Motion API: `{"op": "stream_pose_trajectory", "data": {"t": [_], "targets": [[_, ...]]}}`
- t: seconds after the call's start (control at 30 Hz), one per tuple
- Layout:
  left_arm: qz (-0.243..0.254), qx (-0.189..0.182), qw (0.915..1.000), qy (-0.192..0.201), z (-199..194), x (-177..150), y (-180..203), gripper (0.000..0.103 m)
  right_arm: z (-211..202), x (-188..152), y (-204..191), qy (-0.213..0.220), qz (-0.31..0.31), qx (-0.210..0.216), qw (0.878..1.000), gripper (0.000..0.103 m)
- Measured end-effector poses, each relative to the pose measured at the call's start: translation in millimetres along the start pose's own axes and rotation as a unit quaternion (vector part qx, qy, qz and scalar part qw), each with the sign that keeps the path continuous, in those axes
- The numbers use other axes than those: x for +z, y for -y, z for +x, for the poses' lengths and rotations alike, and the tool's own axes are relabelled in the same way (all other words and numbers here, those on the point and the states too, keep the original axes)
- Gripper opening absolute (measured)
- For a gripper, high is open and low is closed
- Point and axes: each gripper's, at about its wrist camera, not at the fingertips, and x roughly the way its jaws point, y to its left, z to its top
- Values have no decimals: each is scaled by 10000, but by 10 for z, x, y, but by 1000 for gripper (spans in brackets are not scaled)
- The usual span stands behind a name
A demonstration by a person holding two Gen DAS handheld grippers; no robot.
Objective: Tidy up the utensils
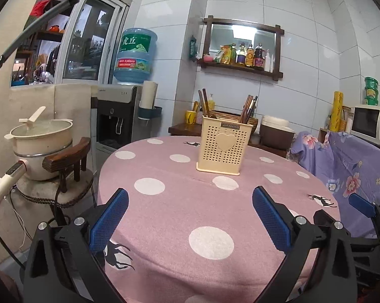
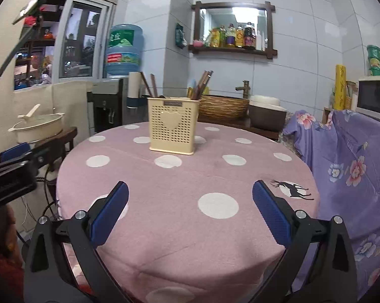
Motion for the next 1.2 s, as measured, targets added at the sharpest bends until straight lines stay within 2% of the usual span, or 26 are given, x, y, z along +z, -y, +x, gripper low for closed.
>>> {"op": "stream_pose_trajectory", "data": {"t": [0.4, 1.2], "targets": [[-121, 53, 9998, 151, -181, -44, -38, 98, -170, 17, -10, 161, 31, 79, 9998, 97], [-126, 93, 9998, 121, -233, -44, -24, 98, -218, 30, -8, 234, 37, 40, 9997, 97]]}}
